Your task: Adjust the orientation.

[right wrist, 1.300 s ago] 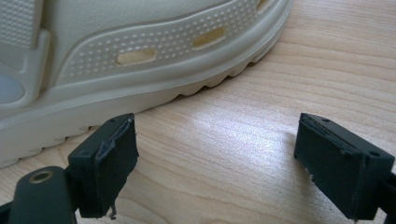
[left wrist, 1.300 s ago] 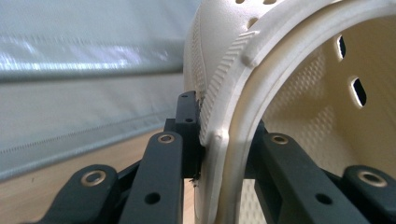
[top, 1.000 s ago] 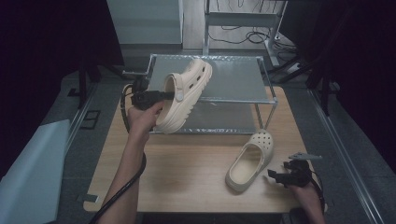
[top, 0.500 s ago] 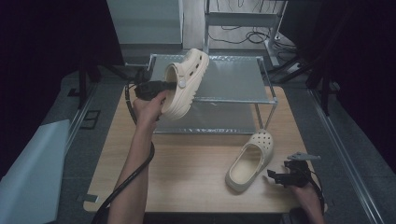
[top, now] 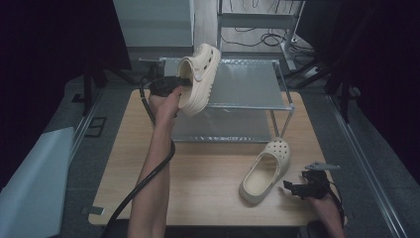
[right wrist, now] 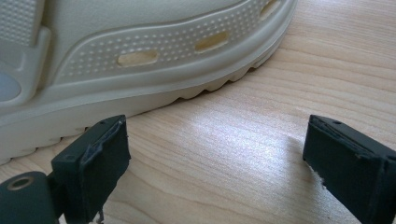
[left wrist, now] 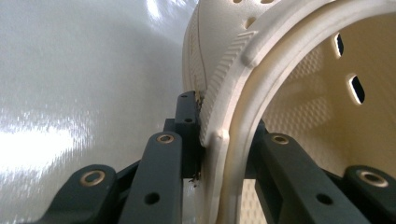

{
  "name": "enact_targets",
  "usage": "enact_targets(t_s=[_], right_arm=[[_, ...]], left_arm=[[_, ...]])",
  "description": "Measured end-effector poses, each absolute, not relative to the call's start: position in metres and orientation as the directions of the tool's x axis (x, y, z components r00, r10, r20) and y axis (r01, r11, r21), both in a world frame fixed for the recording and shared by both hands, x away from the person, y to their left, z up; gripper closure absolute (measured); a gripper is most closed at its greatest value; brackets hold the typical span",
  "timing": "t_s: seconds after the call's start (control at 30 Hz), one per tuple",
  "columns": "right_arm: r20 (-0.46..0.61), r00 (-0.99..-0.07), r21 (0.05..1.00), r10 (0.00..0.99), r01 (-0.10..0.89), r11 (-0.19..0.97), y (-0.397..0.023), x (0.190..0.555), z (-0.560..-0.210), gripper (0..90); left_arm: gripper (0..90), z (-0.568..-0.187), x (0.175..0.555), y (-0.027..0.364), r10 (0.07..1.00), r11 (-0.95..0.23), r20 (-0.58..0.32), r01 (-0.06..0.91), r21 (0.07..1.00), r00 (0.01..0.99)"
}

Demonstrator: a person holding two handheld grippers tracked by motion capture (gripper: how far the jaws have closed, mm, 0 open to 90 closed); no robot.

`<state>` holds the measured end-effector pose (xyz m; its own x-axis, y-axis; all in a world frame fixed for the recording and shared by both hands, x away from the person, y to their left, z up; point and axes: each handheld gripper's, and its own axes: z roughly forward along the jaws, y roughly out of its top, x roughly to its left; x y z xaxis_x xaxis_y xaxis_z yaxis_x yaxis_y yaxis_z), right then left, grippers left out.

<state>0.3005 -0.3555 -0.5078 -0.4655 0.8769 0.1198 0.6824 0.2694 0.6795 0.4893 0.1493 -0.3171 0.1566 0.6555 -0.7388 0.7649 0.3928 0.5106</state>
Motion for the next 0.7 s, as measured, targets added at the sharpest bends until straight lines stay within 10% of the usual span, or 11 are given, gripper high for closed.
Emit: enact_targets(t_s=[0.7], right_arm=[[0.109,-0.471,0.675,0.875,0.681,0.283,-0.357,0.301,-0.508,9.9]], left_arm=[[75.6,-0.329,0.524,0.146,0.663,0.518,-0.747,0.699,0.492,0.035]])
